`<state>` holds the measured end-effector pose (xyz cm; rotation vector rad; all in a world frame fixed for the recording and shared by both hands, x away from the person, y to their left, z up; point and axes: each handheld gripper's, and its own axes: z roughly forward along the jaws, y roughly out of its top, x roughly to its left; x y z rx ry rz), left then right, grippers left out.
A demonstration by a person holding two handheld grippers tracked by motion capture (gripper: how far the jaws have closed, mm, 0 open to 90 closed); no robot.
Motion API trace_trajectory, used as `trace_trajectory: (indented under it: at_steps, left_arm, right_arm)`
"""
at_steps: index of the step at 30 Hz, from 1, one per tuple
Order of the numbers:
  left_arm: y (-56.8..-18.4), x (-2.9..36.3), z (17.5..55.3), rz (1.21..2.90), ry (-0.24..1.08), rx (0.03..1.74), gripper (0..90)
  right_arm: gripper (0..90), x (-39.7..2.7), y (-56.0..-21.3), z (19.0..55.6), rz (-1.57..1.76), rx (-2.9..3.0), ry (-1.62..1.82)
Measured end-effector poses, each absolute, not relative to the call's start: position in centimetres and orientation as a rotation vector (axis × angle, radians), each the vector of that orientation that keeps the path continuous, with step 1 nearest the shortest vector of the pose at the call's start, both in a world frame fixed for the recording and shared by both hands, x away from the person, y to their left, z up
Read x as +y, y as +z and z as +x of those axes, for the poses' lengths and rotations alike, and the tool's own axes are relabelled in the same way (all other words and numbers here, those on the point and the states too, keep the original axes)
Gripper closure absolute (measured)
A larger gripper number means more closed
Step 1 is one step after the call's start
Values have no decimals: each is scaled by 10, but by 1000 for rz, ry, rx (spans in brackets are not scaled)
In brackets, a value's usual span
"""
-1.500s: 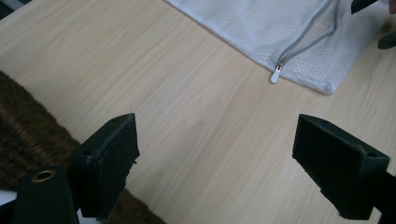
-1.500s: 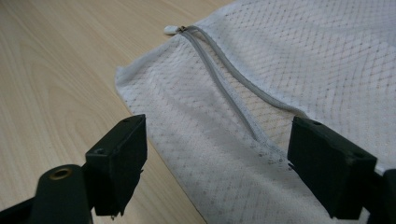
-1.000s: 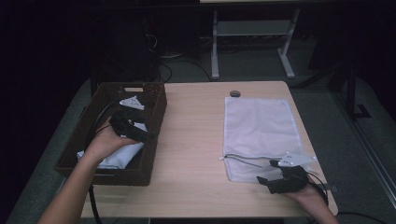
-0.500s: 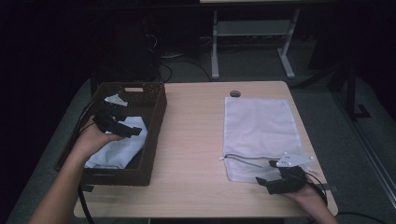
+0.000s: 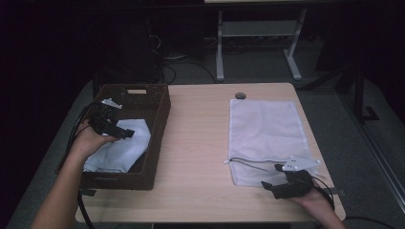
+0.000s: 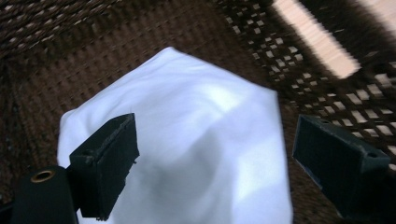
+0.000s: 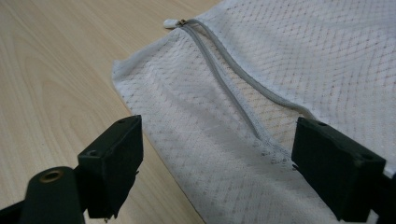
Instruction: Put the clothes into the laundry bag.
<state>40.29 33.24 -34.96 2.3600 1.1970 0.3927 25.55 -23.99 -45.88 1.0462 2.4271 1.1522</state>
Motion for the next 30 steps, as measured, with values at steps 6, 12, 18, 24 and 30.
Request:
trace_trajectory:
  at_steps: [6, 12, 18, 24, 30]
  left_arm:
    - [-367, 343, 412, 2374, 366, 1259, 124]
    - [-390, 352, 418, 2389, 329, 1321, 113]
    - [-402, 352, 421, 2422, 335, 1353, 107]
    - [-414, 352, 421, 2442, 320, 1366, 101]
    - [-424, 347, 420, 2526, 315, 1366, 89]
  right_arm:
    - [163, -239, -459, 255, 1040, 2430, 1152]
    - [163, -239, -459, 256, 1042, 2432, 1151]
    - [163, -239, -460, 256, 1044, 2434, 1146]
    - [163, -239, -460, 256, 1047, 2434, 1149]
    - [163, -239, -460, 256, 1041, 2437, 1147]
